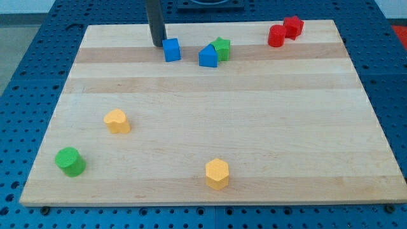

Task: Slide the blue triangle to the bottom right

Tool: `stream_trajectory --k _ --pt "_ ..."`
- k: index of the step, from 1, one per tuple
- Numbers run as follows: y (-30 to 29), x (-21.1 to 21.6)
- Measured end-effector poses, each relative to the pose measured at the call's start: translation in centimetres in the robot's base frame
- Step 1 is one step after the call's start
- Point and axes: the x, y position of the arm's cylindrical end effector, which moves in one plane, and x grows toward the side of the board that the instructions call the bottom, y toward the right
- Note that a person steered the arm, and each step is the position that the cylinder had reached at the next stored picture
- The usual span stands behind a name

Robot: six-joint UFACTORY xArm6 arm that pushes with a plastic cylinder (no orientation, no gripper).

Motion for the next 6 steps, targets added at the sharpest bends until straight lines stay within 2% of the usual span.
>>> stream_trajectory --k 2,4,6 --pt "1.2 0.2" --pt "6.1 0.3" --pt "9.3 3.2"
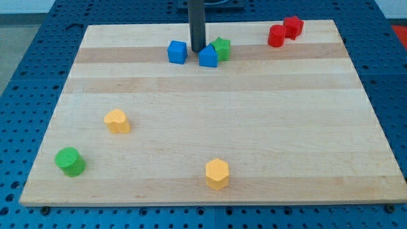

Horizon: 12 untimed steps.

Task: Slide the blue triangle to the bottom right

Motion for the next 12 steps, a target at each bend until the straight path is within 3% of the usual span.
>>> stream_trajectory --k 2,4,6,8,12 --pt "4.9 1.6" --pt "7.7 6.6" --pt "7.1 6.4" --pt "2.1 8.3" --pt "4.9 15.6"
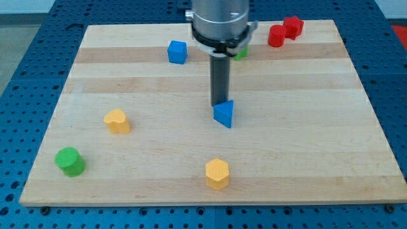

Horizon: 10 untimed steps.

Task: Slide the blue triangle to the bottom right

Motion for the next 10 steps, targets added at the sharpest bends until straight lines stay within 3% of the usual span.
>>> stream_trajectory --k 1,3,5,10 --pt "1.6 2.2" --pt "-1.9 2.9" --pt "2.5 7.3" --pt "11.3 5.1"
